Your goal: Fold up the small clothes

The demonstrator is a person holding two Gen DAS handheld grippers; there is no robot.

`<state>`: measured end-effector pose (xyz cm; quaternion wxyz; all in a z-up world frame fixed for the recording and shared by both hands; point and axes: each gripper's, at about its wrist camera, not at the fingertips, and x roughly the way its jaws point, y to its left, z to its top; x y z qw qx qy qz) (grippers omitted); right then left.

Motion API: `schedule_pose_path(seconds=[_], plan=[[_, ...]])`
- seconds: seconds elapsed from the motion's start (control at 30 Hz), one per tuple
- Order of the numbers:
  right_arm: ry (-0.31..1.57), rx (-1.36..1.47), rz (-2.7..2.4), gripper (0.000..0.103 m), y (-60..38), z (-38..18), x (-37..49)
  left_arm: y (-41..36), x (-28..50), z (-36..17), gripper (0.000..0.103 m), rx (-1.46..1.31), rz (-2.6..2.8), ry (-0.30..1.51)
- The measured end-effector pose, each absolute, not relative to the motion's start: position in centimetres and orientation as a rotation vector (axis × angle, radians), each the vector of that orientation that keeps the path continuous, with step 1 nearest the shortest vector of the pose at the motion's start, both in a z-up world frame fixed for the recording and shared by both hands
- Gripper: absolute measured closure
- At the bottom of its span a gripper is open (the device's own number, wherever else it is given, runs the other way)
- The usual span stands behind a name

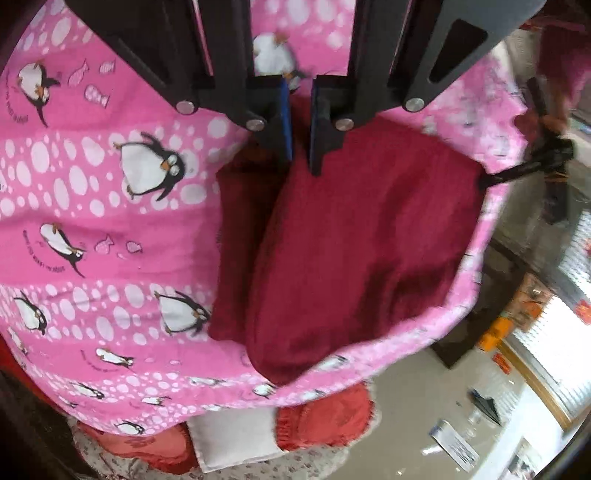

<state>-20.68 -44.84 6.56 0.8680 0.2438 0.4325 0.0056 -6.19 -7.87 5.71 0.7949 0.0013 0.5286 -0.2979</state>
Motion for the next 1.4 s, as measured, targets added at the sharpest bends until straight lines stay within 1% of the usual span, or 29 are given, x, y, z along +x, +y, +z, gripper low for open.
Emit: schedule_pose_path(seconds=[0.1, 0.23, 0.27, 0.3, 0.33, 0.37, 0.4, 0.43, 0.53, 0.63, 0.8, 0.87, 1.0, 1.03, 1.1, 1.2, 1.3, 1.4], plan=[[0.902, 0.559, 0.040, 0.095, -45.4, 6.9, -22.1, -7.6, -7.5, 5.0, 0.103, 0.037, -0.644, 1.151], [0.989, 0.575, -0.017, 0.093, -45.8, 4.2, -21.9, -7.3, -6.9, 3.5, 0.103, 0.018, -0.610, 1.168], [1.006, 0.564, -0.035, 0.089, -45.5, 4.0, -21.5, -7.2, -6.7, 3.5, 0.103, 0.003, -0.609, 1.181], [1.006, 0.547, -0.053, 0.080, -45.4, 4.1, -21.5, -7.2, -6.5, 3.9, 0.103, -0.003, -0.600, 1.177], [0.999, 0.510, -0.086, 0.075, -45.1, 4.9, -21.2, -7.3, -6.4, 4.3, 0.103, 0.008, -0.596, 1.160], [0.981, 0.475, -0.109, 0.066, -44.8, 5.8, -21.0, -7.4, -6.5, 5.0, 0.103, 0.028, -0.587, 1.129], [0.952, 0.439, -0.126, 0.061, -44.5, 6.9, -20.8, -7.5, -6.5, 5.7, 0.103, 0.047, -0.572, 1.098], [0.913, 0.403, -0.136, 0.060, -44.0, 8.1, -20.4, -7.5, -6.5, 6.1, 0.103, 0.052, -0.562, 1.080], [0.854, 0.340, -0.070, 0.060, -42.4, 10.4, -17.9, -8.2, -5.5, 7.3, 0.101, 0.043, -0.550, 1.033], [0.860, 0.282, 0.012, 0.060, -39.6, 10.2, -12.7, -10.0, -3.8, 7.0, 0.100, 0.037, -0.510, 1.023], [0.882, 0.231, 0.090, 0.065, -35.2, 7.6, -4.4, -12.6, -0.3, 5.5, 0.100, 0.085, -0.376, 1.009], [0.886, 0.213, 0.073, 0.065, -34.1, 6.5, -1.3, -12.9, 1.2, 4.3, 0.100, 0.084, -0.348, 1.044], [0.900, 0.241, 0.024, 0.065, -34.2, 3.9, 2.9, -12.5, 2.4, 3.1, 0.090, 0.055, -0.322, 1.050], [0.902, 0.261, 0.018, 0.065, -34.4, 3.2, 3.4, -12.4, 2.4, 3.0, 0.090, 0.054, -0.323, 1.047], [0.890, 0.257, 0.021, 0.065, -34.1, 3.3, 3.3, -12.3, 2.3, 3.2, 0.090, 0.052, -0.332, 1.052], [0.900, 0.227, 0.042, 0.065, -34.4, 4.8, 1.4, -12.0, 1.6, 4.8, 0.090, 0.046, -0.341, 1.020], [0.827, 0.237, 0.010, 0.064, -37.0, 7.4, -2.4, -12.4, 1.2, 6.4, 0.090, 0.046, -0.369, 0.960], [0.778, 0.229, -0.106, 0.064, -40.1, 9.1, -5.3, -13.7, 2.1, 6.2, 0.090, 0.078, -0.367, 0.960]])
